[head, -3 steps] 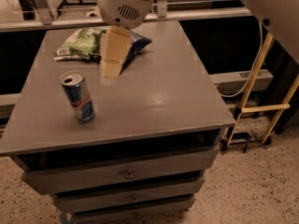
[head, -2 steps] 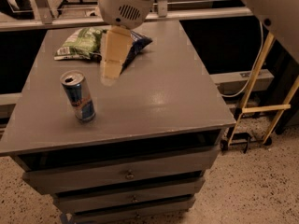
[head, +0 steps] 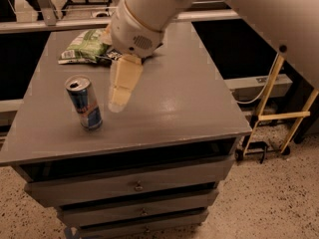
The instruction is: Knock redbull can over
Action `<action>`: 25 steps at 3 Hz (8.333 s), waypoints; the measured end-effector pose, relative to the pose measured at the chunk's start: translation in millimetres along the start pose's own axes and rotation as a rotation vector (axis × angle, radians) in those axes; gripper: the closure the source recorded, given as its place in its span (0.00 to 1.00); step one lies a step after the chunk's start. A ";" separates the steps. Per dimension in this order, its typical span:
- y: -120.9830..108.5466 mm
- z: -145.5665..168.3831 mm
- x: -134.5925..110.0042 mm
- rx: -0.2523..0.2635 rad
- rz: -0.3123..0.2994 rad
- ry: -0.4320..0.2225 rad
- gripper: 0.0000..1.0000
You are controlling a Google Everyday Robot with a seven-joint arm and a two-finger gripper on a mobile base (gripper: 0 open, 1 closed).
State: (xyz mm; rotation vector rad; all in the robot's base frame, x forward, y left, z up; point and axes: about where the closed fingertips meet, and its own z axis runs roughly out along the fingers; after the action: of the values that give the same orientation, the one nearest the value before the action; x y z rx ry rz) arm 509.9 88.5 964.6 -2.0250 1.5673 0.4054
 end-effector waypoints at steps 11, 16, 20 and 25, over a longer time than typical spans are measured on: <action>12.0 114.3 -21.2 0.002 0.073 -0.761 0.00; -7.0 127.2 -37.1 -0.018 0.054 -0.455 1.00; -32.7 216.4 -63.8 -0.289 -0.114 0.295 0.84; -50.9 141.0 -104.1 -0.165 -0.132 0.350 0.00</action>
Offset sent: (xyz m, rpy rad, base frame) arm 0.0400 0.0062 -0.0970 0.7069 0.0736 -0.2273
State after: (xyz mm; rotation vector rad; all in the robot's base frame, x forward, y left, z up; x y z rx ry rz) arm 542.2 262.2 919.0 -2.4142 1.6292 0.1361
